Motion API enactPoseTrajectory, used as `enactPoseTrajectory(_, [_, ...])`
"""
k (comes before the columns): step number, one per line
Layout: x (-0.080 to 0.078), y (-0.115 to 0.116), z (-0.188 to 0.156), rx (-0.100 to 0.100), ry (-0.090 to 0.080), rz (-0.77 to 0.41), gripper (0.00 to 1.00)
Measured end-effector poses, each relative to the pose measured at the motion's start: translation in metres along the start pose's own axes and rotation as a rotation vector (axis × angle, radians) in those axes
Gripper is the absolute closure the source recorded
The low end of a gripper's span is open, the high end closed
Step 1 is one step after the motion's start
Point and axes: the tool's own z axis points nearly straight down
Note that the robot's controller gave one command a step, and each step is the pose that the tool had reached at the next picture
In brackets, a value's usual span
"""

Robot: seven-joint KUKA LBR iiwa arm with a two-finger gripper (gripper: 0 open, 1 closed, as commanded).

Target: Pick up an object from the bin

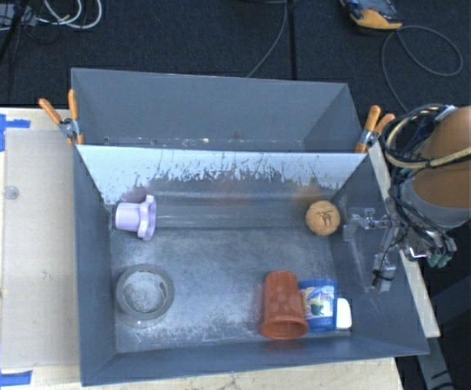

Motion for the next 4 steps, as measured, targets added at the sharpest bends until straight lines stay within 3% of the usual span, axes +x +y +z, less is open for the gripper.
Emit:
enactPoseTrajectory(1, [-0.003, 0.04, 0.048, -0.004, 0.007, -0.251, 0.0])
enactPoseTrajectory(2, [0.008, 0.076, 0.098, -0.001, 0.0, -0.363, 0.0])
enactPoseTrajectory(3, [0.019, 0.046, 0.115, -0.001, 0.01, -0.44, 1.0])
enactPoseTrajectory(4, [0.019, 0.046, 0.116, 0.0, 0.01, -0.444, 1.0])
